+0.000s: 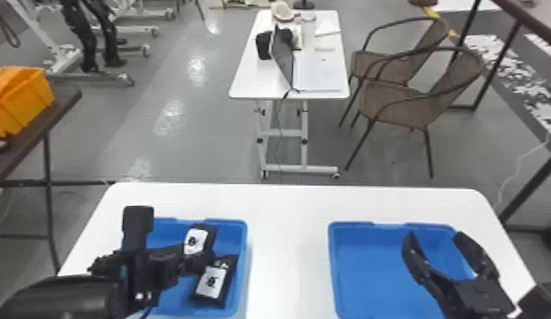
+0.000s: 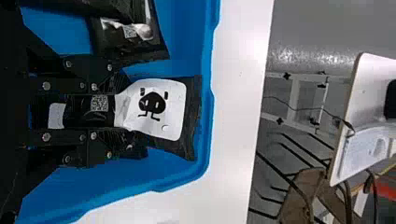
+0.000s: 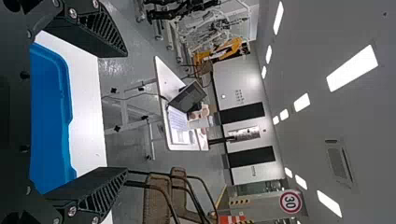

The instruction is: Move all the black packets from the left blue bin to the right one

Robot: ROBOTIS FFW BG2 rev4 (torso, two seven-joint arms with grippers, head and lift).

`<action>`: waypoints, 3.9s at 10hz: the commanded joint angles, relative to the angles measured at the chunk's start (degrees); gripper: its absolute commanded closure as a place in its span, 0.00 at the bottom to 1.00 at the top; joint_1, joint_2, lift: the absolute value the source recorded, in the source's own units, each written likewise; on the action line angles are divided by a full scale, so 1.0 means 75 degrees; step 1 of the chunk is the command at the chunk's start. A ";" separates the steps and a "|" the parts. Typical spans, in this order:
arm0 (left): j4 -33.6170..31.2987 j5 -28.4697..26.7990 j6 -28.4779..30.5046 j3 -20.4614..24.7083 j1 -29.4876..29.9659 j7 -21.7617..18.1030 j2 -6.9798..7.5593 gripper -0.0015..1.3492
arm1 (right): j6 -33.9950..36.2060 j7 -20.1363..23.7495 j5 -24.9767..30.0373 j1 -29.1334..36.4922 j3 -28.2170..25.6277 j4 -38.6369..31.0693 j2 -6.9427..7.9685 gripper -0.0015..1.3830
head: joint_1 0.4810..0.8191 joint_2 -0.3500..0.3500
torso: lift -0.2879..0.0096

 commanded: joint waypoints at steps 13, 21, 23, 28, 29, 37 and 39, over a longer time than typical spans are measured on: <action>0.1471 -0.1883 -0.6161 -0.2717 -0.1561 -0.1644 -0.0050 0.69 | 0.0665 0.1149 -0.1147 -0.1608 0.0891 0.0679 -0.0164 0.10 | 0.63 0.37 | 0.97; 0.2478 0.0145 -0.6091 -0.3994 -0.2311 -0.1633 0.0138 0.69 | 0.0770 0.1348 -0.1534 -0.2921 0.1641 0.1816 -0.0164 0.10 | 0.63 0.32 | 0.97; 0.2549 0.0262 -0.6044 -0.4135 -0.2382 -0.1656 0.0149 0.69 | 0.0770 0.1348 -0.1487 -0.3132 0.1699 0.1992 -0.0129 0.10 | 0.63 0.32 | 0.97; 0.2549 0.0403 -0.5986 -0.4088 -0.2335 -0.1668 0.0173 0.69 | 0.0606 0.0527 -0.1288 -0.3003 0.1676 0.1886 -0.0082 0.79 | 0.63 0.31 | 0.97; 0.2549 0.0426 -0.5997 -0.4053 -0.2311 -0.1668 0.0161 0.66 | 0.0454 0.0527 -0.1393 -0.2979 0.1676 0.1957 -0.0082 0.86 | 0.63 0.31 | 0.97; 0.1271 0.0051 -0.5423 -0.2295 -0.1093 -0.1691 0.0021 0.24 | 0.0184 -0.0058 -0.1311 -0.2276 0.1125 0.1863 -0.0082 0.92 | 0.63 0.32 | 0.97; 0.0346 -0.0078 -0.5318 -0.1264 -0.0296 -0.1504 -0.0202 0.25 | 0.0712 -0.0457 -0.1358 -0.1690 0.0715 0.1582 -0.0082 0.92 | 0.63 0.35 | 0.97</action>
